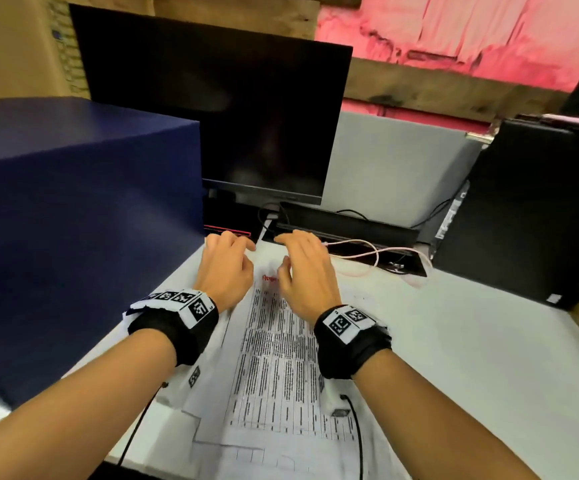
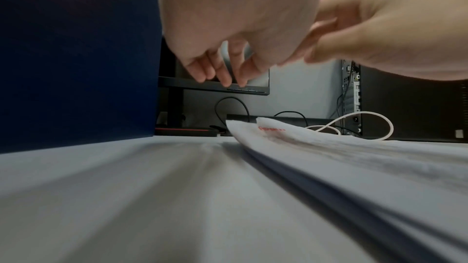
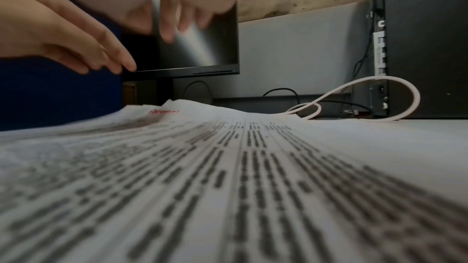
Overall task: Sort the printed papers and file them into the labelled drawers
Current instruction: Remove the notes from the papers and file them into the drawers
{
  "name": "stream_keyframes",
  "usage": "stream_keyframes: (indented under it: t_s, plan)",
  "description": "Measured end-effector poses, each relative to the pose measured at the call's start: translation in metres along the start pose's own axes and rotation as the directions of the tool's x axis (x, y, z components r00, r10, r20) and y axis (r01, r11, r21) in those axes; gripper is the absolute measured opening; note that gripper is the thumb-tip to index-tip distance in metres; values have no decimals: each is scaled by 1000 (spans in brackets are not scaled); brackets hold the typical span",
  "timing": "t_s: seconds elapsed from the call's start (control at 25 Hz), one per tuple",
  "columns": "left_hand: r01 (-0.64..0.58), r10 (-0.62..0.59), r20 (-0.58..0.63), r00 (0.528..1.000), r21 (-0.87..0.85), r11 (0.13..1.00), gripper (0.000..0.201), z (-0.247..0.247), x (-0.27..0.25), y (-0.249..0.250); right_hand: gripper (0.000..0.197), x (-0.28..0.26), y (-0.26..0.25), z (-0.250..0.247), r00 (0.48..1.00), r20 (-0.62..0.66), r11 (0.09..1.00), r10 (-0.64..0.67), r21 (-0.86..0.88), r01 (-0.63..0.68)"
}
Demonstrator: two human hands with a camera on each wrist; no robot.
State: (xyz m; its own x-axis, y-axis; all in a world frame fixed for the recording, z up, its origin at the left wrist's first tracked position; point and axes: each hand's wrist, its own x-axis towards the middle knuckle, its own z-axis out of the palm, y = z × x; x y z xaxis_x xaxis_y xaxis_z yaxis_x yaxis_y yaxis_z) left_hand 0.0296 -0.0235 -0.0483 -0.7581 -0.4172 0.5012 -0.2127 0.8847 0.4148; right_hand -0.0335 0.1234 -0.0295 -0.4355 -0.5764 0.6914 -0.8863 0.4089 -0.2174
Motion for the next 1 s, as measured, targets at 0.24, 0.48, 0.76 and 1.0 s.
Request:
stream_keyframes:
  t_s: [0.24,0.48,0.76,1.0]
  plan:
    - [187,-224,372,901,134,973,39,11,-3,-3,37,-5,2,16,868,429,963,250,-203,-177]
    - [306,-324,341,882,106,946,38,10,-2,-9,36,-9,7,16,671,624,912,401,-337,-232]
    - [351,-297,333,895,-113,930,43,7,-2,-6,55,-7,10,16,609,621,870,494,-345,-353]
    - [260,-83,396,915,-420,870,33,-8,-8,4,52,-8,9,21,747,582,942,322,-115,-316]
